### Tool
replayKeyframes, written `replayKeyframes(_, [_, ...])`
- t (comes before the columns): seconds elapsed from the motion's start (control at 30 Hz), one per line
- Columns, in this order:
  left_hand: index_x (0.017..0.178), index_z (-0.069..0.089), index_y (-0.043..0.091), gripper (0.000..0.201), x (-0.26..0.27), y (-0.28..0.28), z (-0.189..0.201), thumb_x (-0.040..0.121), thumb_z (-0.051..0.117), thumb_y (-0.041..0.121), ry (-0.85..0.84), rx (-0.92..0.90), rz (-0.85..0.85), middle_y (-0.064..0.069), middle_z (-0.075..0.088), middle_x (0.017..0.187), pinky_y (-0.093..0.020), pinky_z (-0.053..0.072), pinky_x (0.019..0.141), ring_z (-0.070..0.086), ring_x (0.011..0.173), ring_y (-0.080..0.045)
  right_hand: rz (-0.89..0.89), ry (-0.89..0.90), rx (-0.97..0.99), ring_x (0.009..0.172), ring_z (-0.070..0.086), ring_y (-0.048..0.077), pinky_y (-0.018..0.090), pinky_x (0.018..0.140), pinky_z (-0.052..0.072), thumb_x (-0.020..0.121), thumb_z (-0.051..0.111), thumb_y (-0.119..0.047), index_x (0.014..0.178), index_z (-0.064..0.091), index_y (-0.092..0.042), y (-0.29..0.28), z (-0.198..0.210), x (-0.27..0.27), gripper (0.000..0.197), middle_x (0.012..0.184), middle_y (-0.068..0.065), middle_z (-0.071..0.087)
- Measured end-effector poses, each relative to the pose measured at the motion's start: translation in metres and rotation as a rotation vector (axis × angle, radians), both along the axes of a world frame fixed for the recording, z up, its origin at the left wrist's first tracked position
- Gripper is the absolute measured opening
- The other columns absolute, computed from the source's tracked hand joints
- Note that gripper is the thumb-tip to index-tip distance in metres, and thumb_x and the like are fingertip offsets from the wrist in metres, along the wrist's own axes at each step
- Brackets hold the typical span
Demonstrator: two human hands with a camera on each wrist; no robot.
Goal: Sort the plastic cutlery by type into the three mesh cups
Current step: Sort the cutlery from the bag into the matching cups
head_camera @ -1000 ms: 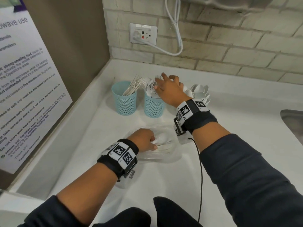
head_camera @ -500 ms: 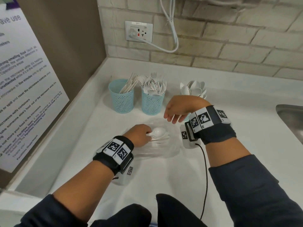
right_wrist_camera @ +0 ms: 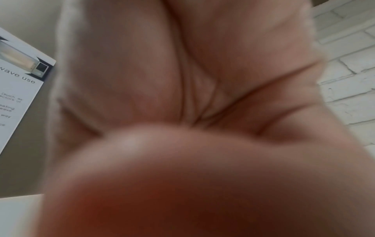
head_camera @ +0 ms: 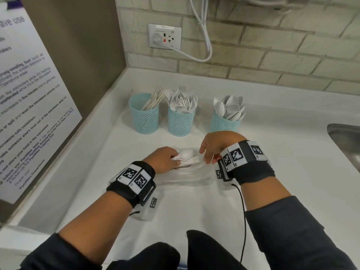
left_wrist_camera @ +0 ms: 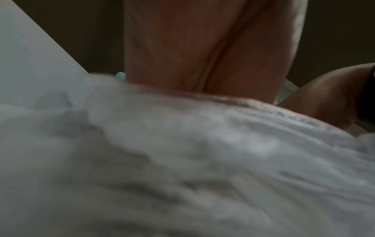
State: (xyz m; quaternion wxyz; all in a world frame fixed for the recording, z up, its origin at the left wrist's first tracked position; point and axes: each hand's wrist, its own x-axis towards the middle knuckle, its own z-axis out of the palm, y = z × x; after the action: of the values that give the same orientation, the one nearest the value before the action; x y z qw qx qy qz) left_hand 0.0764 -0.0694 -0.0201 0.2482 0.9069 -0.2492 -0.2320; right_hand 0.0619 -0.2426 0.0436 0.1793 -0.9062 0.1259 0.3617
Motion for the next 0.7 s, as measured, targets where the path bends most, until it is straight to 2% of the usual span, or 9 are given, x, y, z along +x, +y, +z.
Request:
replayKeyframes(0.13, [0.086, 0.058, 0.008, 0.015, 0.0, 0.001, 0.0, 0.091, 0.057, 0.022, 0.049, -0.078, 0.006, 0.004, 0.055, 0.071, -0.016, 0.032, 0.058, 0.047, 0.064, -0.009, -0.006, -0.004, 0.063, 0.059, 0.058, 0.01, 0.02, 0.058, 0.049, 0.084, 0.067, -0.007, 0.128, 0.052, -0.012, -0.002, 0.0, -0.004, 0.047, 0.086, 0.005, 0.067])
replayKeyframes(0.2, [0.093, 0.064, 0.003, 0.02, 0.002, 0.003, -0.003, 0.088, 0.061, 0.023, 0.082, -0.125, 0.032, -0.005, 0.064, 0.084, -0.022, 0.037, 0.068, 0.052, 0.073, -0.014, -0.003, -0.006, 0.094, 0.058, 0.057, 0.009, 0.017, 0.048, 0.046, 0.082, 0.069, -0.009, 0.125, 0.055, -0.014, -0.002, 0.001, -0.006, 0.045, 0.077, 0.001, 0.066])
replayKeyframes(0.27, [0.097, 0.067, 0.003, 0.022, 0.003, 0.002, -0.003, 0.087, 0.063, 0.022, 0.119, -0.183, 0.07, -0.009, 0.069, 0.093, -0.026, 0.041, 0.074, 0.057, 0.079, -0.016, -0.008, -0.016, 0.147, 0.059, 0.056, 0.01, 0.014, 0.042, 0.042, 0.081, 0.071, -0.013, 0.121, 0.059, -0.011, -0.002, 0.001, -0.007, 0.041, 0.076, 0.001, 0.066])
replayKeyframes(0.33, [0.097, 0.067, 0.004, 0.019, 0.002, 0.001, 0.0, 0.088, 0.062, 0.02, 0.171, -0.248, 0.095, -0.006, 0.071, 0.091, -0.024, 0.045, 0.075, 0.062, 0.078, -0.014, -0.032, -0.051, 0.207, 0.062, 0.057, 0.012, 0.013, 0.041, 0.042, 0.082, 0.071, -0.018, 0.114, 0.061, -0.006, -0.003, 0.0, -0.007, 0.035, 0.077, 0.002, 0.067])
replayKeyframes(0.37, [0.097, 0.066, 0.004, 0.018, 0.001, 0.0, 0.002, 0.089, 0.06, 0.019, 0.21, -0.286, 0.108, -0.004, 0.07, 0.088, -0.023, 0.048, 0.075, 0.064, 0.078, -0.014, -0.035, -0.077, 0.227, 0.065, 0.058, 0.013, 0.013, 0.045, 0.044, 0.082, 0.071, -0.02, 0.11, 0.063, -0.005, -0.003, 0.0, -0.006, 0.033, 0.077, 0.002, 0.068])
replayKeyframes(0.43, [0.101, 0.065, 0.005, 0.018, 0.0, -0.001, 0.004, 0.091, 0.057, 0.018, 0.29, -0.361, 0.137, -0.005, 0.069, 0.087, -0.029, 0.052, 0.082, 0.066, 0.083, -0.018, -0.034, -0.132, 0.254, 0.07, 0.06, 0.014, 0.018, 0.058, 0.047, 0.083, 0.069, -0.023, 0.103, 0.065, -0.003, -0.005, -0.002, -0.005, 0.029, 0.079, 0.001, 0.069])
replayKeyframes(0.5, [0.103, 0.062, 0.006, 0.019, -0.002, -0.002, 0.004, 0.094, 0.054, 0.021, 0.327, -0.391, 0.153, -0.007, 0.068, 0.089, -0.033, 0.054, 0.085, 0.066, 0.085, -0.021, -0.045, -0.187, 0.278, 0.068, 0.061, 0.012, 0.019, 0.064, 0.048, 0.084, 0.069, -0.02, 0.098, 0.066, -0.002, -0.007, -0.003, -0.003, 0.023, 0.079, 0.002, 0.07])
replayKeyframes(0.63, [0.102, 0.058, 0.01, 0.017, -0.003, -0.003, 0.007, 0.096, 0.049, 0.022, 0.342, -0.431, 0.176, -0.003, 0.066, 0.085, -0.019, 0.053, 0.067, 0.061, 0.071, -0.012, -0.123, -0.292, 0.36, 0.055, 0.058, 0.007, 0.013, 0.055, 0.049, 0.082, 0.07, -0.014, 0.085, 0.066, -0.005, -0.009, -0.002, -0.001, 0.01, 0.071, 0.003, 0.068])
replayKeyframes(0.7, [0.095, 0.059, 0.013, 0.009, -0.002, -0.002, 0.009, 0.094, 0.052, 0.02, 0.328, -0.46, 0.175, 0.001, 0.066, 0.081, -0.021, 0.051, 0.067, 0.06, 0.068, -0.01, -0.19, -0.367, 0.402, 0.052, 0.055, 0.008, 0.012, 0.051, 0.048, 0.082, 0.07, -0.012, 0.085, 0.065, -0.005, -0.009, -0.002, 0.0, 0.009, 0.065, 0.004, 0.065])
